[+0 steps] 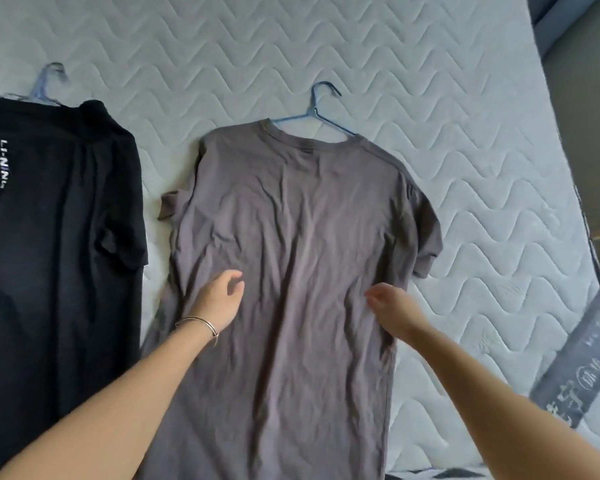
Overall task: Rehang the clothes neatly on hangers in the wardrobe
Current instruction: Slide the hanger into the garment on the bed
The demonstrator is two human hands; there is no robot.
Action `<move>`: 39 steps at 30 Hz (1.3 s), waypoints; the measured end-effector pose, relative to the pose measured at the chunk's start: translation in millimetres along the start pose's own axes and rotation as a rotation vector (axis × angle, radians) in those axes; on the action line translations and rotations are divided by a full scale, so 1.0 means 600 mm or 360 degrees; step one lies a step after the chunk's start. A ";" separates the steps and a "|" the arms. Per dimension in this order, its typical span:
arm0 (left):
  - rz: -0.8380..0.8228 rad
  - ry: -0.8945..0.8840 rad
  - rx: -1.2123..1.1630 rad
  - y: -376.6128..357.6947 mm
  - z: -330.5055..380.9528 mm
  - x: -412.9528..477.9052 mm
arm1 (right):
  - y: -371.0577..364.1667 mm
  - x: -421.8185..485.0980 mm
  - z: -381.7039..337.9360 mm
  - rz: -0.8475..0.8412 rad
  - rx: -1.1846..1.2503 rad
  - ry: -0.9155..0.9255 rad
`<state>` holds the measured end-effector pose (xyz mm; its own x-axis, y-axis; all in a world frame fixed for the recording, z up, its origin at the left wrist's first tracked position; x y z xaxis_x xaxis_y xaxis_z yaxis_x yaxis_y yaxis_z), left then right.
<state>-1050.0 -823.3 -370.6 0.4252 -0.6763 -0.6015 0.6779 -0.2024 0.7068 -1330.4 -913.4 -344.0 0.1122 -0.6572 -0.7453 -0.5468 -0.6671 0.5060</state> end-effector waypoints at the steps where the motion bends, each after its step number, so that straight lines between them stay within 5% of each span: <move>1: 0.0091 -0.0114 0.0079 0.000 0.032 0.048 | 0.012 0.040 -0.035 0.0055 -0.0020 0.0060; 4: 0.0353 -0.0401 0.0331 -0.005 0.110 0.175 | 0.038 0.158 -0.125 0.0173 -0.0073 0.0286; 9: 0.0577 -0.0447 0.0682 -0.019 0.131 0.329 | 0.079 0.307 -0.244 0.0368 -0.0142 0.0572; 19: 0.0830 -0.0548 0.0956 -0.026 0.129 0.344 | 0.131 0.496 -0.357 0.0561 -0.0164 0.0451; 28: 0.0888 -0.0572 0.0957 -0.028 0.132 0.340 | 0.149 0.449 -0.383 0.0459 0.0162 0.0610; 35: 0.0500 -0.0542 0.0778 -0.006 0.140 0.328 | 0.097 0.257 -0.335 0.0126 0.0166 0.0597; 39: -0.0125 -0.0392 -0.0243 0.028 0.138 0.254 | 0.053 0.155 -0.297 -0.0014 0.0391 0.0476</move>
<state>-1023.4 -988.2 -419.3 0.2223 -0.8182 -0.5301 0.7933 -0.1643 0.5863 -1189.4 -1058.6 -319.8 0.3350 -0.7493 -0.5712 -0.7230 -0.5932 0.3540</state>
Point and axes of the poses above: each hand's wrist, its own x-axis towards the middle knuckle, its own y-axis out of the back of the hand, z = x × y, the point moved 8 cm from there along x, towards the middle knuckle, and after that the axes turned 10 degrees about x, right-handed, at the moved point
